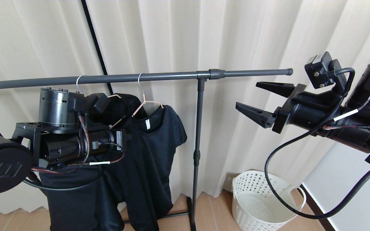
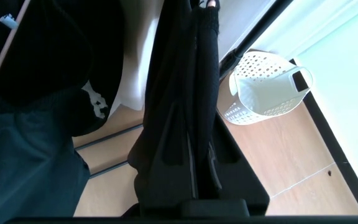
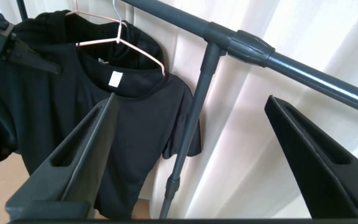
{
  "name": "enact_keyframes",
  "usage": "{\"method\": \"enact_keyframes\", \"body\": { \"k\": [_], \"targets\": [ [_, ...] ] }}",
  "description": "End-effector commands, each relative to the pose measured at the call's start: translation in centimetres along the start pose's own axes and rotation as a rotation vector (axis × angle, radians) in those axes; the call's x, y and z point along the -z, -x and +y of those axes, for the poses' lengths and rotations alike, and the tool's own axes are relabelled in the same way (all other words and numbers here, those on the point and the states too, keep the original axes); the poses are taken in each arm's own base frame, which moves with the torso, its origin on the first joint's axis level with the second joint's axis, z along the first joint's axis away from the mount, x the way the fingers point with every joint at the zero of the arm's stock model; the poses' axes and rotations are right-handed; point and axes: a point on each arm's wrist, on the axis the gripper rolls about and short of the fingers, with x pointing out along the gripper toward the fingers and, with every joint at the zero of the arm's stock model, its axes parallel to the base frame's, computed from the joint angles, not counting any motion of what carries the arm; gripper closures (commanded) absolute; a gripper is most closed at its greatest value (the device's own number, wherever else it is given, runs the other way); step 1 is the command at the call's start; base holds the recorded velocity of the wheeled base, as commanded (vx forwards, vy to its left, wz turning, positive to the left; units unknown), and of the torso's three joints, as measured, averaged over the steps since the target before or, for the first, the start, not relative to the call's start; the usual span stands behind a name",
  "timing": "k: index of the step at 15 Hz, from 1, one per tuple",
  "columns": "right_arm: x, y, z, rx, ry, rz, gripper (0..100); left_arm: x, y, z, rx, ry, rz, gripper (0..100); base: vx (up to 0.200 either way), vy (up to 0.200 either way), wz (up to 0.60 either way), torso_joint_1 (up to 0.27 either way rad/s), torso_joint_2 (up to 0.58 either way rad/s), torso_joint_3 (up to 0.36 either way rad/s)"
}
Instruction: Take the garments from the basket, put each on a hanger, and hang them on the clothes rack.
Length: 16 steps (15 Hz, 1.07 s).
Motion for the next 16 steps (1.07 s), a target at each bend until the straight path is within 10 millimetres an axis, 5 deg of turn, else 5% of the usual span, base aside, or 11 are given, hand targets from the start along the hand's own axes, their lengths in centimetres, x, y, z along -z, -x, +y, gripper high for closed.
{"method": "enact_keyframes", "body": {
  "k": [1,8,9,16],
  "targets": [
    [0.03,-0.03,0.0,-0.001,0.0,0.001,0,0.02,0.05,0.0,0.0,0.0,0.0,100,0.0,0.0,0.0,0.0,0.0,0.0],
    [0.03,-0.07,-0.02,-0.001,0.001,-0.001,0,-0.05,0.1,-0.01,0.0,0.0,-0.003,100,0.0,0.0,0.0,0.0,0.0,0.0],
    [0.03,-0.07,-0.02,-0.001,0.001,-0.001,0,-0.03,0.14,-0.01,0.0,0.0,-0.003,0,0.0,0.0,0.0,0.0,0.0,0.0],
    [0.03,-0.07,-0.02,-0.001,0.001,-0.001,0,-0.1,0.23,-0.16,0.004,-0.004,-0.007,0,0.0,0.0,0.0,0.0,0.0,0.0]
  ]
}}
